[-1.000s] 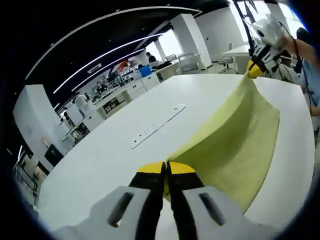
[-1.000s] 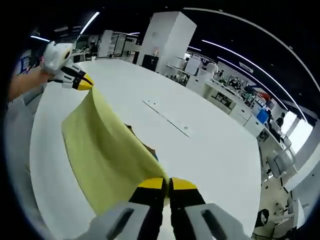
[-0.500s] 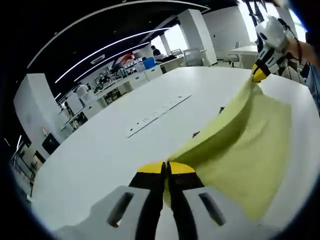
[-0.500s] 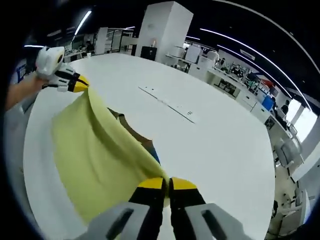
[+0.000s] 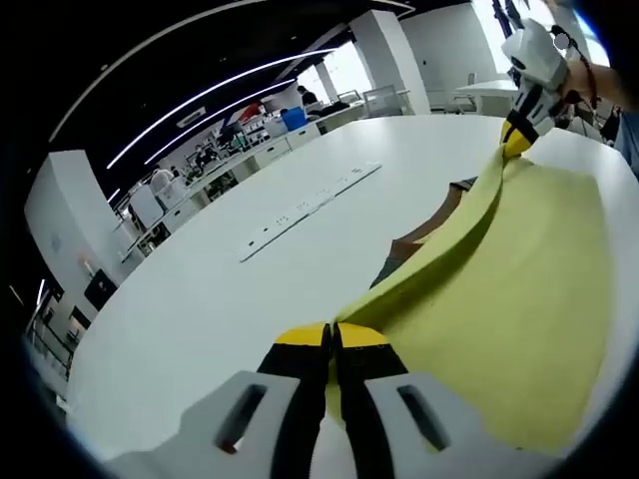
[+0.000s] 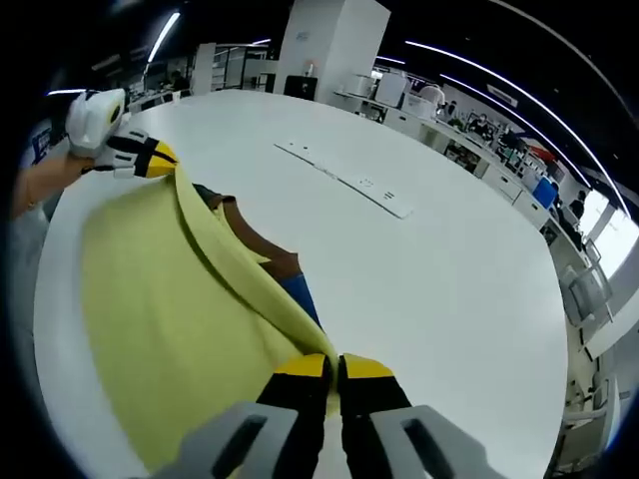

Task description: Fold the garment on the visible template until the final outline fits inside the template.

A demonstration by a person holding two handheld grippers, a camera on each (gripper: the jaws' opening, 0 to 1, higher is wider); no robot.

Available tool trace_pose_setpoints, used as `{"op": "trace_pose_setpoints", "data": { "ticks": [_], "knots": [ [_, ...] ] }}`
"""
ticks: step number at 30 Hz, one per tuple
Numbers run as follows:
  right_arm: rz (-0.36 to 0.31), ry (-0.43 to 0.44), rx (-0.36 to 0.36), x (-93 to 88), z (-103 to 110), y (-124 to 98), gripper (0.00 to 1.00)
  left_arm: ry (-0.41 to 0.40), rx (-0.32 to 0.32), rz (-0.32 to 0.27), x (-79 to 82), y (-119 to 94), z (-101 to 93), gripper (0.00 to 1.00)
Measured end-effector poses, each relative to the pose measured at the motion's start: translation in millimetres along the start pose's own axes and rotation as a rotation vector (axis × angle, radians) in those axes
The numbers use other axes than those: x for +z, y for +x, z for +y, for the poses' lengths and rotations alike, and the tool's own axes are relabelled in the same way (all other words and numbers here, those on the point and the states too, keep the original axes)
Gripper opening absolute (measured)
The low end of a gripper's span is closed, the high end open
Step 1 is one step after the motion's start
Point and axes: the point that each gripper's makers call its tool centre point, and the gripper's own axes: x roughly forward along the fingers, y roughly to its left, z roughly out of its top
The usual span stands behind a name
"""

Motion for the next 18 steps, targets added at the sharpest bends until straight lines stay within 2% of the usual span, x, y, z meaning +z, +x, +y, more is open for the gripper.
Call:
{"op": "trace_pose_setpoints", "data": {
  "ticks": [2,6,12,14,18],
  "knots": [
    [0.009,0.006,0.005,-3.1,0,4,0.00,0.001,0.003,-0.007,0.4,4,1.3,0.00],
    [0.018,0.005,0.013,-6.8,-1,8,0.04,-0.058,0.006,-0.006,-4.2,12,2.7,0.00],
    [0.020,0.019,0.015,-10.7,-5,8,0.12,-0.066,-0.006,-0.005,-7.7,16,1.9,0.01],
    [0.025,0.020,0.015,-12.0,-6,7,0.16,-0.073,-0.007,-0.004,-8.4,16,3.8,0.03],
    [0.031,0.011,0.012,-13.6,-6,2,0.23,-0.049,-0.012,-0.003,-7.3,11,5.9,0.17]
  ]
}}
